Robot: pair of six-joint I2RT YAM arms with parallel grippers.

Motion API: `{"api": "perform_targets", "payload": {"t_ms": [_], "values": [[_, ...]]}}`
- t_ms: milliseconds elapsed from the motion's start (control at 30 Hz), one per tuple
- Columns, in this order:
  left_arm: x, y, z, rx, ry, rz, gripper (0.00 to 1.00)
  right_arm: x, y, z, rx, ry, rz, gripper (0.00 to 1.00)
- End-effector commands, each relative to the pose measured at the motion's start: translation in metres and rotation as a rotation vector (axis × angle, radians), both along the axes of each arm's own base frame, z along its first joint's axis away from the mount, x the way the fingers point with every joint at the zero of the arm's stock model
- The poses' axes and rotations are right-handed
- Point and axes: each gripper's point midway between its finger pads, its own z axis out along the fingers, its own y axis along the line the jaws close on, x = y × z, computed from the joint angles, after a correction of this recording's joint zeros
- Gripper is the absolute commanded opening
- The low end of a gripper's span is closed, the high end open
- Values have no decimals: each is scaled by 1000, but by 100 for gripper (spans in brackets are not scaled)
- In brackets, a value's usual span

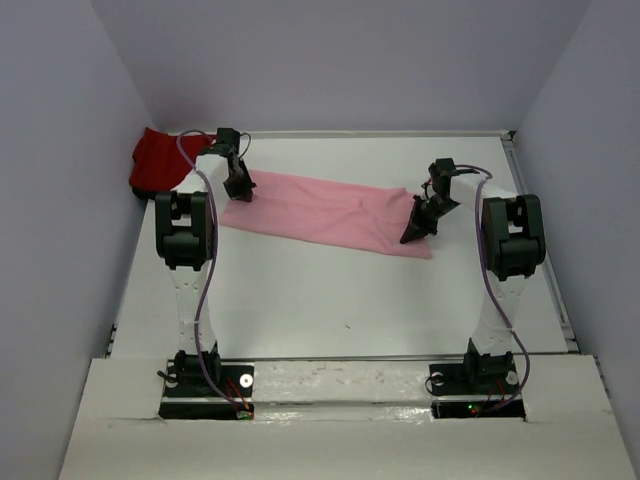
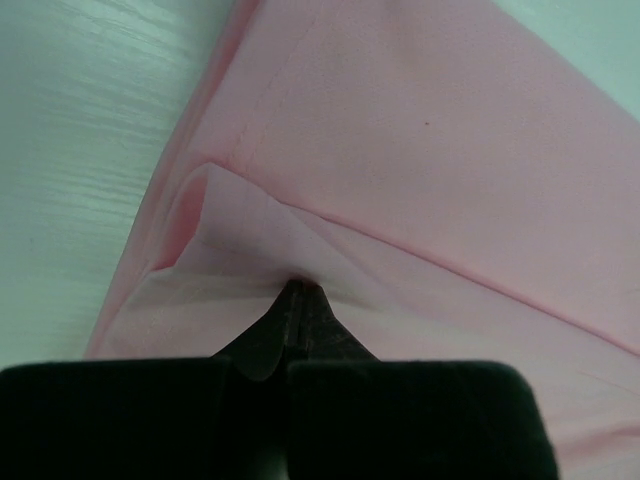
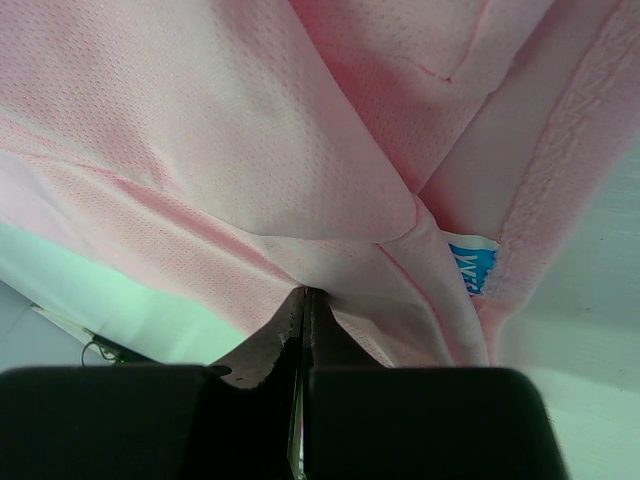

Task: Fold and stack the t-shirts
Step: Fold the other side of the tshirt into a rectangle, then rotate the tshirt 90 degrees

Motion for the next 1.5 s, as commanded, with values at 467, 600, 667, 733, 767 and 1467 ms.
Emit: {"api": "perform_targets", "payload": {"t_ms": [467, 600, 667, 733, 767, 1467], "values": [[-39, 15, -9, 68, 158, 38, 0, 20, -28, 11, -66, -35, -21, 0], [-55, 14, -13, 54, 184, 54, 0, 29, -38, 14, -80, -48, -31, 0], [-65, 13, -16, 46, 198, 66, 0, 32, -44, 14, -84, -50, -39, 0], [-72, 12, -18, 38, 206, 75, 0, 34, -48, 12, -83, -47, -48, 0], [-78, 12, -22, 34, 221, 82, 0, 34, -48, 12, -85, -48, -46, 0], [-133, 15, -13, 31, 241, 141, 0, 62, -68, 1, -106, -52, -80, 0]]}}
